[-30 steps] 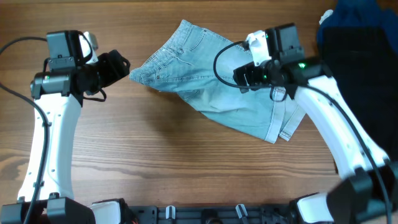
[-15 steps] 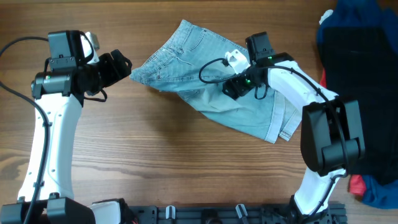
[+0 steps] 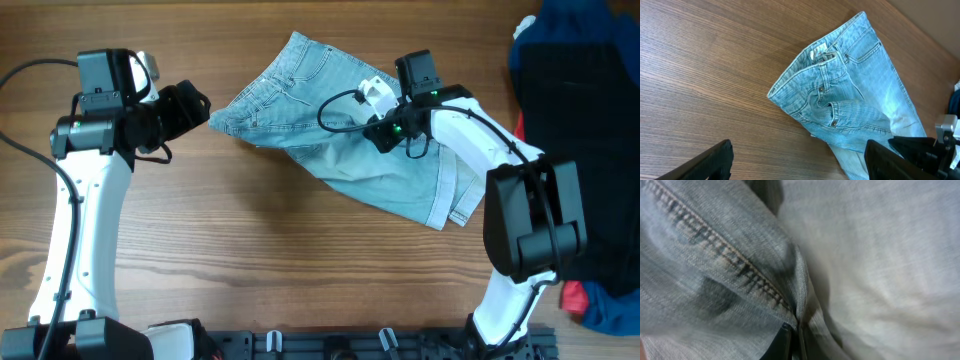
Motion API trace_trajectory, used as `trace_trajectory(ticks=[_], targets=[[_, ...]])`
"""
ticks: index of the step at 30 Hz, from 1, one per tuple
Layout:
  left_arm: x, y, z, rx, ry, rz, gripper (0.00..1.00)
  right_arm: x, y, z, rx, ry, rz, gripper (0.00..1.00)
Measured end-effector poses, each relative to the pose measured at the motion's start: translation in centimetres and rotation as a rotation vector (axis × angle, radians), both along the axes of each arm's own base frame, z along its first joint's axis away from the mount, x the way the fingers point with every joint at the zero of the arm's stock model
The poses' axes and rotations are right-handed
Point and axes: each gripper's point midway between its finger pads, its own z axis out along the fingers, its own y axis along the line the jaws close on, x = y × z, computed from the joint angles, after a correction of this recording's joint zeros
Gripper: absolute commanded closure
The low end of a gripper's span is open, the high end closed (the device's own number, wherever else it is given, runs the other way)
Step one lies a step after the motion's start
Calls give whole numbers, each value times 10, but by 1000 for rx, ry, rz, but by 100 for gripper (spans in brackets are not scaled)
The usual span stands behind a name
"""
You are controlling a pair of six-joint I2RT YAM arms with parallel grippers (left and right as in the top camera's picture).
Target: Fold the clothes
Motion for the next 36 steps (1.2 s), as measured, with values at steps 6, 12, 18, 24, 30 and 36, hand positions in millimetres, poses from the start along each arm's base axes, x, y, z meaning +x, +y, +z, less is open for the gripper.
trace_trajectory(ticks=[6, 12, 18, 24, 30, 36], targets=[[-1, 34, -1, 6, 5, 91, 22, -17, 22, 47, 88, 63, -79, 96], [-7, 65, -3, 12, 18, 173, 21, -133, 115, 108, 98, 159, 162, 93], [-8, 68, -3, 22, 15, 167, 21, -249, 154, 93, -68, 293, 380, 21], [-8, 69, -3, 22, 17, 167, 22, -171, 135, 93, -64, 177, 52, 7], [-27, 52, -19, 3, 119, 135, 23, -61, 60, 103, 3, 59, -291, 4], [-19, 23, -68, -52, 218, 70, 25, -44, 46, 109, 24, 25, -332, 4]])
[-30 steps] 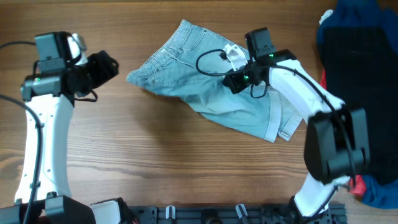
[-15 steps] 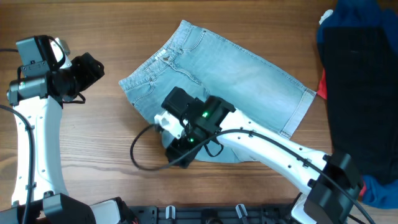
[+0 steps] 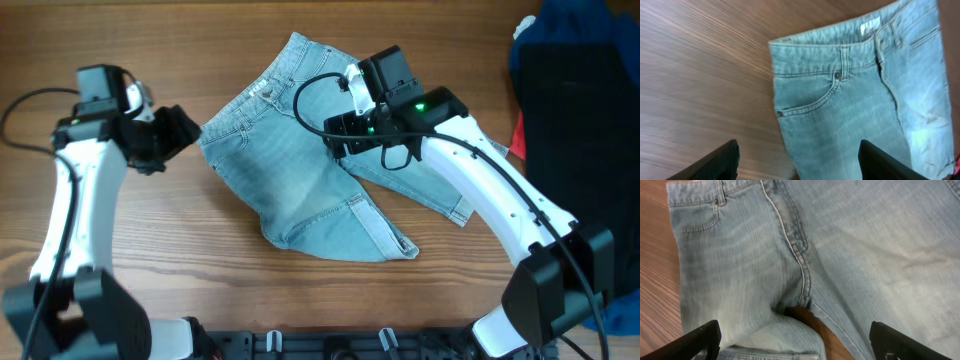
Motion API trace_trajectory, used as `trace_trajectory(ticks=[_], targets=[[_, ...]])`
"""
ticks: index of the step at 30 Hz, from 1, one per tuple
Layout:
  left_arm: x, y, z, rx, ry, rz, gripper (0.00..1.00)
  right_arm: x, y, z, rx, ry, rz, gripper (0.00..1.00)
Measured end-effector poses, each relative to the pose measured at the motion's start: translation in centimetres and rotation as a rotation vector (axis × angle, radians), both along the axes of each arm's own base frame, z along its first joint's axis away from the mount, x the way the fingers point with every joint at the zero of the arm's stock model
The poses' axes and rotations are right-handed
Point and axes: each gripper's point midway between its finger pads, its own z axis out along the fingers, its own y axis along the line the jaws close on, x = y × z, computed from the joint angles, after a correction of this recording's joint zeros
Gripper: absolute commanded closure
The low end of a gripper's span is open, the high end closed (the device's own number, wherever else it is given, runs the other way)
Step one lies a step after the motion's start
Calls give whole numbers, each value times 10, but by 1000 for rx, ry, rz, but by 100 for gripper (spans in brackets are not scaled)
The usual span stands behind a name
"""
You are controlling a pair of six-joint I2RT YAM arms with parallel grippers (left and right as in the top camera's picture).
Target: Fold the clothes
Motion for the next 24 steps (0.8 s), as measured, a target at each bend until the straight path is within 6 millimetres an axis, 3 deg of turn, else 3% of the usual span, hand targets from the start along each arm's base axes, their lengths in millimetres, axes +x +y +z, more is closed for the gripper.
trace_trajectory(ticks=[4, 8, 11, 19, 24], targets=[[14, -15, -32, -30, 51, -6, 43, 1, 1, 1, 3, -6, 0, 4], [29, -26, -68, -51, 92, 12, 44, 3, -2, 1, -13, -15, -8, 4], [25, -28, -89, -29, 154, 29, 43, 4, -4, 0, -23, -21, -8, 4], [36, -11, -110, 91, 150, 68, 42, 5, -5, 1, -34, -33, 5, 4], [50, -5, -110, 112, 100, 102, 55, 7, -5, 1, -38, -45, 0, 4]])
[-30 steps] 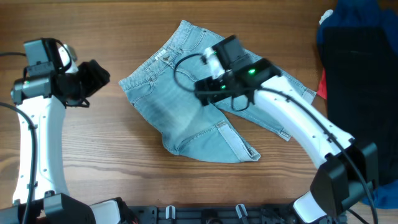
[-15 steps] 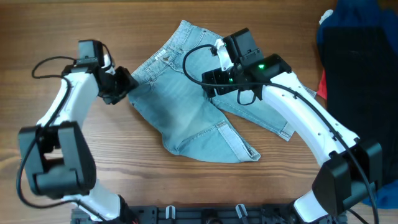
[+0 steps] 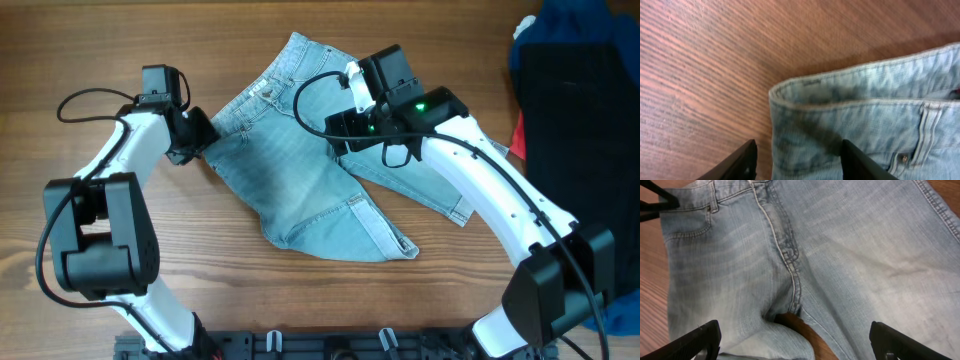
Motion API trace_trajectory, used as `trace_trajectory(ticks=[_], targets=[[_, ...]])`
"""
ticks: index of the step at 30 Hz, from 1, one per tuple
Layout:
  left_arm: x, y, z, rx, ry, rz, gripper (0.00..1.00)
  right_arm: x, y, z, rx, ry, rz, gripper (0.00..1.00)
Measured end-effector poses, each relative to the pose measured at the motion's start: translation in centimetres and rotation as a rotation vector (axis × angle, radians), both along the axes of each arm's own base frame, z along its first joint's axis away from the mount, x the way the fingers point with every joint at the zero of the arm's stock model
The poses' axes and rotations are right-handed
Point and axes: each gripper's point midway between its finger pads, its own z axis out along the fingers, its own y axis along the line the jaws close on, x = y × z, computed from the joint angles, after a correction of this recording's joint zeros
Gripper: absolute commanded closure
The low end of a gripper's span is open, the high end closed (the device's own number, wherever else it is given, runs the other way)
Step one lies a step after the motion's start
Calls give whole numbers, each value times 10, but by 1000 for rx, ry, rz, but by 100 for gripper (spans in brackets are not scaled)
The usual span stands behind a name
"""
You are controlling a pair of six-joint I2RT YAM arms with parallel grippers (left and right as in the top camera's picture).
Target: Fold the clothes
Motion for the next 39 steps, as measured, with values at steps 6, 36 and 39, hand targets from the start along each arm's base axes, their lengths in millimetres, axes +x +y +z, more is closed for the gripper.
trace_trajectory(ticks=[6, 36, 39], targets=[[3, 1, -1, 0, -8, 24, 73, 3, -5, 0, -28, -17, -6, 4], [61, 28, 80, -115, -120, 34, 5, 27, -6, 12, -35, -131, -46, 1], [15, -8, 70, -221, 56, -100, 12, 26, -6, 11, -38, -127, -45, 1]])
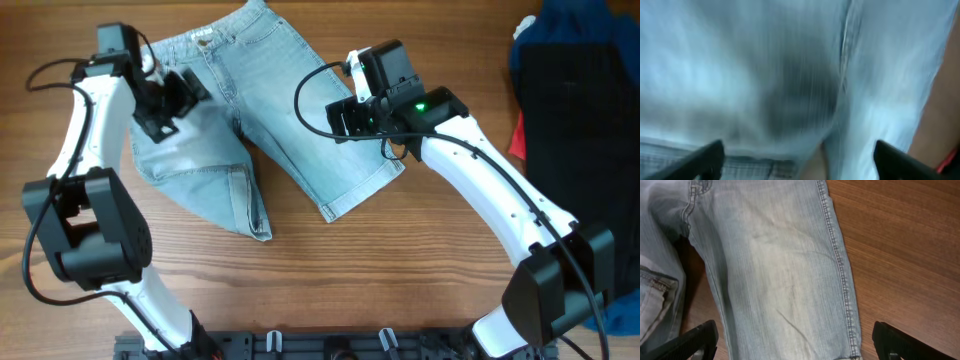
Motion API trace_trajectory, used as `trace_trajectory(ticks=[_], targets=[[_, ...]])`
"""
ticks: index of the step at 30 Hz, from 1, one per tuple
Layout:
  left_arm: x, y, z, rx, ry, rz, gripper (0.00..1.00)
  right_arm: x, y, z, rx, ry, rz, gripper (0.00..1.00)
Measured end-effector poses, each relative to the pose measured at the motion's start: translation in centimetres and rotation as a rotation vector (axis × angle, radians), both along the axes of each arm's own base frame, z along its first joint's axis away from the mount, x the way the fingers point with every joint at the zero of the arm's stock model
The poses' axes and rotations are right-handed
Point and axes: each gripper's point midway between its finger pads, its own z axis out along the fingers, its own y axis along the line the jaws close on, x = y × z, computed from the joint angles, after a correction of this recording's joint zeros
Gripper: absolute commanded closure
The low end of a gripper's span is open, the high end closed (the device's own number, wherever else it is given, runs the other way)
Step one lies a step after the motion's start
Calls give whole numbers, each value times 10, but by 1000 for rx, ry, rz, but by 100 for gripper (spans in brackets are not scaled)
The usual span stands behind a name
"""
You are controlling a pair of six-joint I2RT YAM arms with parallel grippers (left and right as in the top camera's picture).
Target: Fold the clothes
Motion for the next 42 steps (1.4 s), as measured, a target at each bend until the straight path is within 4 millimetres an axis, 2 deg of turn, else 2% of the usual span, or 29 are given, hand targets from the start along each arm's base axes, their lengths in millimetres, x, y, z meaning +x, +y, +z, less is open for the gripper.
trace_trajectory(ticks=[4, 8, 11, 16, 19, 21, 24, 26, 28, 29, 30, 31, 35, 38, 41, 42], targets=[[-45, -35, -8, 41, 157, -181, 13, -1, -1, -1, -5, 6, 3, 1], [-66, -66, -13, 168, 218, -326, 8, -2, -1, -1, -6, 8, 3, 1], [-78, -77, -22, 238, 260, -335, 12, -4, -2, -3, -11, 17, 3, 1], [-100, -68, -42, 272, 351, -262, 17, -5, -3, -4, -15, 26, 3, 0], [-94, -68, -52, 275, 321, -246, 26, -6, -3, -5, -17, 29, 3, 0], [-91, -66, -55, 288, 308, -236, 28, -7, -4, -6, -20, 34, 3, 0], [-92, -57, -61, 337, 306, -228, 35, -8, -4, -7, -21, 37, 3, 1], [-91, -51, -67, 374, 299, -226, 48, -8, -4, -7, -21, 37, 3, 1], [-87, -47, -72, 395, 275, -216, 55, -8, -4, -8, -22, 39, 3, 1], [-86, -47, -72, 398, 270, -212, 64, -8, -4, -8, -22, 39, 3, 0], [-83, -47, -72, 401, 258, -212, 89, -8, -4, -8, -22, 39, 3, 1], [-80, -47, -73, 401, 248, -212, 96, -8, -4, -8, -22, 39, 3, 0], [-85, -44, -72, 412, 270, -200, 96, -8, -4, -8, -21, 38, 3, 1], [-111, -36, -65, 439, 380, -129, 96, -8, -4, -8, -21, 38, 3, 0], [-125, -32, -38, 445, 392, -53, 96, -10, -5, -9, -25, 45, 3, 1], [-131, -31, -23, 443, 379, -26, 96, -11, -4, -9, -21, 51, 7, 1]])
